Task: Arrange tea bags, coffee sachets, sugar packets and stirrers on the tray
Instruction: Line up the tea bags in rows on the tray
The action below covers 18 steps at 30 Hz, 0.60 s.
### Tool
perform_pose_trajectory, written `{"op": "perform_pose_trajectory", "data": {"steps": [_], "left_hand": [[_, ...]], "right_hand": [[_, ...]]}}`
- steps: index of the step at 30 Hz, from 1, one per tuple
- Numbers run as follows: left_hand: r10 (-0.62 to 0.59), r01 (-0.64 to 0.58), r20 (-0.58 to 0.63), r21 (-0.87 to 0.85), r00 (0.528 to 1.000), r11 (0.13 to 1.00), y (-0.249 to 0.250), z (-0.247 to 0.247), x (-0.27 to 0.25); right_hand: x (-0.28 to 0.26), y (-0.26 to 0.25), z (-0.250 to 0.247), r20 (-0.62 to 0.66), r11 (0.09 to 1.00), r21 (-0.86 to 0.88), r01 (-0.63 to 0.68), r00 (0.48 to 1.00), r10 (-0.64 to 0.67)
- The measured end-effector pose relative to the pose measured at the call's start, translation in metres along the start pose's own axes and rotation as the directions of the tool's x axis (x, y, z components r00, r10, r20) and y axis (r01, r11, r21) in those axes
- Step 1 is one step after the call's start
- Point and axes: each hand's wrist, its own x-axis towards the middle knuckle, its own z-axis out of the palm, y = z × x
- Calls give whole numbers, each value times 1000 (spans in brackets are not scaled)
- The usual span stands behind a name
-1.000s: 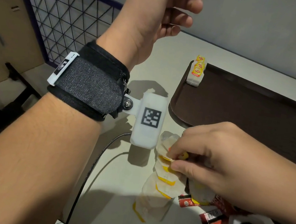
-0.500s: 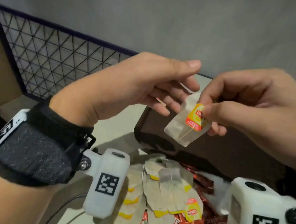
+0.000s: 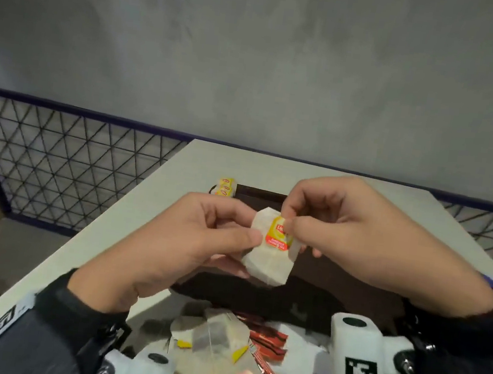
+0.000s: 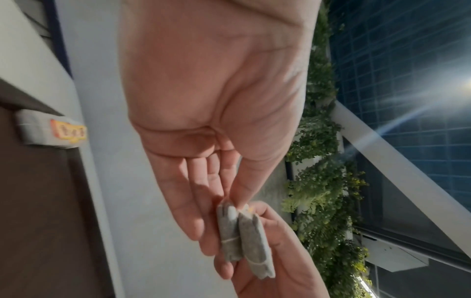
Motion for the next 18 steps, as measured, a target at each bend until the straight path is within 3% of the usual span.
{"op": "perform_pose_trajectory", "data": {"steps": [4, 10, 18], "left_hand": [[10, -9, -43, 25, 999, 1000, -5, -3, -5], [42, -47, -109, -38, 993, 998, -4, -3, -4], [72, -86, -148, -88, 986, 992, -4, -3, -3]], "right_hand": [[0, -3, 2, 25, 998, 21, 55, 998, -56], [-10, -6, -16, -41, 990, 114, 87, 996, -83], [-10, -3, -18, 47, 999, 52, 16, 999, -18]]}}
